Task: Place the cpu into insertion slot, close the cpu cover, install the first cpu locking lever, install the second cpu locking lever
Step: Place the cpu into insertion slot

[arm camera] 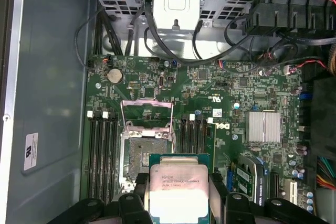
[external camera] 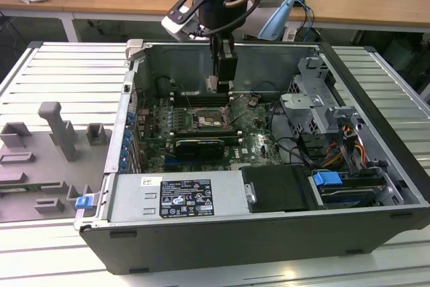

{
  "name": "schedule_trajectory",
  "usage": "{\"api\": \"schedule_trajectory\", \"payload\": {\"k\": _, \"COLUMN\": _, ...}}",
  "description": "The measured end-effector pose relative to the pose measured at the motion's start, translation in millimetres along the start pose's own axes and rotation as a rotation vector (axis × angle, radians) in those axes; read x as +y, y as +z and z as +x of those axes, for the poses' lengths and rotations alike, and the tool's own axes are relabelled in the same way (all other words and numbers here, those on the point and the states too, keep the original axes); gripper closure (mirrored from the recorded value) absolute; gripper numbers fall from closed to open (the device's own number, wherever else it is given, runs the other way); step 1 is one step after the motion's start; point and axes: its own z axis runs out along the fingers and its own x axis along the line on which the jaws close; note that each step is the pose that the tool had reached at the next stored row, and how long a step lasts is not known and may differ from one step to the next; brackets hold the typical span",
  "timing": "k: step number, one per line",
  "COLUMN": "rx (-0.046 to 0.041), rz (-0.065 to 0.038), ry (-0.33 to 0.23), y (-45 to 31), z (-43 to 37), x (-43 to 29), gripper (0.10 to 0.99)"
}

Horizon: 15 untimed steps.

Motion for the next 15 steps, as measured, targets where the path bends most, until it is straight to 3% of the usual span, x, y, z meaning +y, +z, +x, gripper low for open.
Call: {"api": "schedule_trajectory", "payload": {"k": 15, "rx": -0.0004, "rz": 0.0, "ry": 0.005, "y": 4.1, "z": 0.1, "x": -0.2, "gripper": 0.549}}
